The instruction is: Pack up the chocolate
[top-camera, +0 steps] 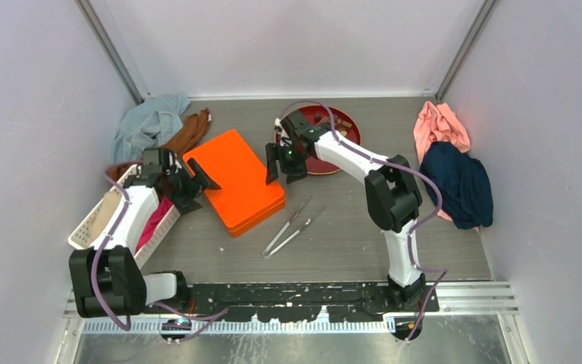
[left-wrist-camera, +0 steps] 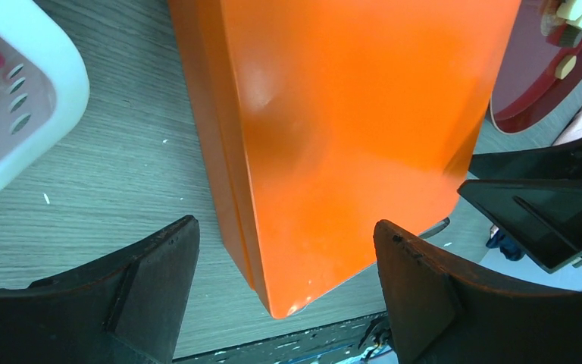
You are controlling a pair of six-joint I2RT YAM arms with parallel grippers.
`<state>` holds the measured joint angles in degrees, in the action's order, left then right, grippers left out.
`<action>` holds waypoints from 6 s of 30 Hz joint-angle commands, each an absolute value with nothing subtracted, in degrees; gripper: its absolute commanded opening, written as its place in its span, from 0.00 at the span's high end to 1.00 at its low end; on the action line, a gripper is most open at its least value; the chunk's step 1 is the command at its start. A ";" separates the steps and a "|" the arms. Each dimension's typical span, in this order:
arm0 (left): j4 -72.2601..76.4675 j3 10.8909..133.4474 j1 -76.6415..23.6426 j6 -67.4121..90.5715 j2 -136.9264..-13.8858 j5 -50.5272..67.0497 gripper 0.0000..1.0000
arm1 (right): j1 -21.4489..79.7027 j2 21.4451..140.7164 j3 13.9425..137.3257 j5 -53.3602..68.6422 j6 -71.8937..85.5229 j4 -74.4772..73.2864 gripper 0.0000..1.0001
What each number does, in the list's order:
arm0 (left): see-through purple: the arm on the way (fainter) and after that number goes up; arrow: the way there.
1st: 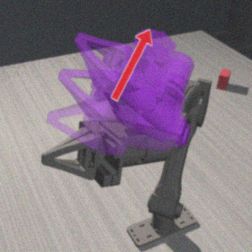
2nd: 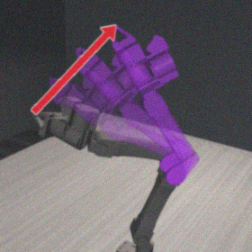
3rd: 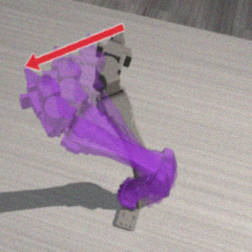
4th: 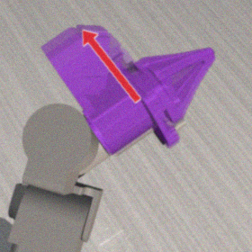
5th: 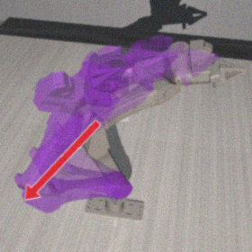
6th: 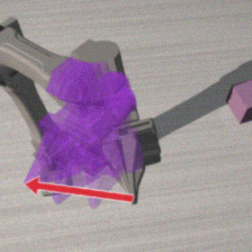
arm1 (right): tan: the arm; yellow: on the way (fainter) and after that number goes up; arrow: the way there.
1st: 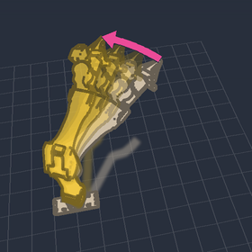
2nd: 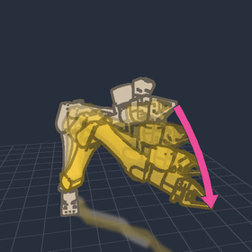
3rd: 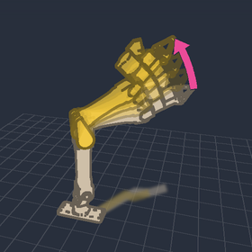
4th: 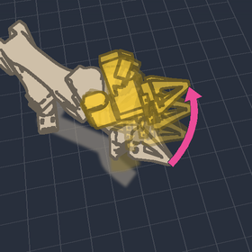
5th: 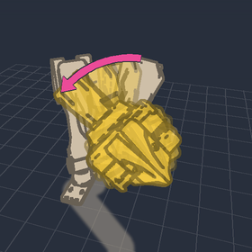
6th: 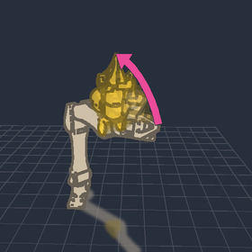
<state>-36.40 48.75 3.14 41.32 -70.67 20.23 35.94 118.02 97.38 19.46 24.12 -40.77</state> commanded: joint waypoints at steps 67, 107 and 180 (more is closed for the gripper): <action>-36.38 49.44 3.59 39.29 -69.34 21.56 0.19 | 37.15 113.38 98.50 17.57 20.43 -43.08 0.27; -40.06 109.40 2.90 30.38 -122.18 10.74 0.23 | 43.68 91.51 72.66 12.02 29.36 -30.77 0.26; -43.03 83.66 -7.57 27.53 -91.82 9.30 0.22 | 52.09 96.55 85.07 1.64 27.02 -32.84 0.69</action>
